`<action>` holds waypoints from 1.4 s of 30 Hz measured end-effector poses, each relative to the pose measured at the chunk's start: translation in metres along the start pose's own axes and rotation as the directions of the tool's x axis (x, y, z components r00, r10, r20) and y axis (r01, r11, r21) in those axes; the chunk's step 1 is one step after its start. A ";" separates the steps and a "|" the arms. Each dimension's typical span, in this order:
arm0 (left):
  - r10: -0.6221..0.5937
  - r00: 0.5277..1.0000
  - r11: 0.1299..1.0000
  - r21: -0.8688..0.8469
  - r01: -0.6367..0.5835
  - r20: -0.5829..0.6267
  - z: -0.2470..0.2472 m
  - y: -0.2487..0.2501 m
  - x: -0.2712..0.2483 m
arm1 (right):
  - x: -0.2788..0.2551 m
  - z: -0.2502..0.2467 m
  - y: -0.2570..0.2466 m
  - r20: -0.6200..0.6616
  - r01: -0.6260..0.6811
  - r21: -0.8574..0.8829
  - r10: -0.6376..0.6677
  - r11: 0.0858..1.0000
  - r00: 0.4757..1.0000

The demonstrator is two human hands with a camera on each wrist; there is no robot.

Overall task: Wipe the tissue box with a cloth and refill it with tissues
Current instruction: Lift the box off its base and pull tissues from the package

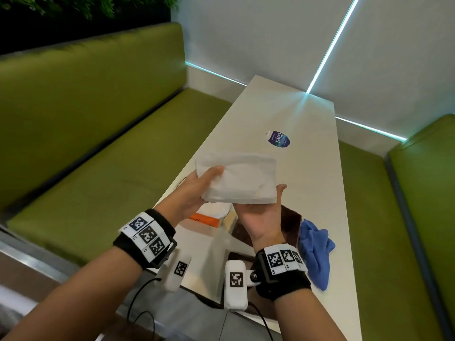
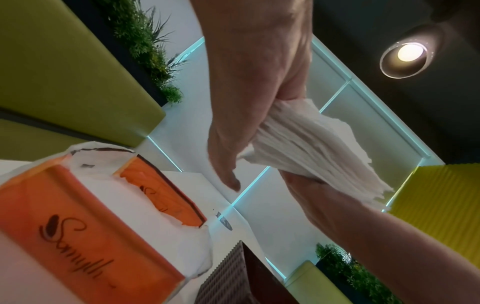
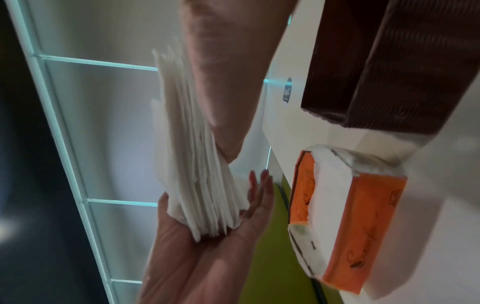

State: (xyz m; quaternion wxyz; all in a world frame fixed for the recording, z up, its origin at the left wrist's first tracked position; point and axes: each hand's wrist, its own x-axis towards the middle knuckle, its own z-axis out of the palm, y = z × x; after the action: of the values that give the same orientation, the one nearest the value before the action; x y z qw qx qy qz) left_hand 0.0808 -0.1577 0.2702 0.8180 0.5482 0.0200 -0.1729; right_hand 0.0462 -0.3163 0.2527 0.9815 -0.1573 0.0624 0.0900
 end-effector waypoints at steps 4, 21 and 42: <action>-0.056 0.998 0.998 0.032 0.056 0.012 0.001 -0.003 0.001 | -0.012 0.004 -0.018 -0.125 0.036 -0.169 -0.057 0.985 0.991; -0.021 0.993 1.000 -0.001 0.021 0.120 0.019 -0.032 0.004 | -0.028 -0.005 -0.033 0.025 0.164 -0.961 -0.520 0.222 0.854; -0.037 0.998 0.994 0.105 0.033 0.041 0.026 -0.032 0.012 | -0.033 -0.004 -0.032 -0.195 0.036 -0.923 -0.547 0.383 0.814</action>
State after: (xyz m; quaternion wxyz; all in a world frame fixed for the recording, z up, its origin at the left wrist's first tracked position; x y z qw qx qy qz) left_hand 0.0783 -0.1947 0.2495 0.7852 0.5862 0.0032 -0.1997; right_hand 0.0197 -0.3523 0.2637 0.6992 -0.6731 0.2124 -0.1138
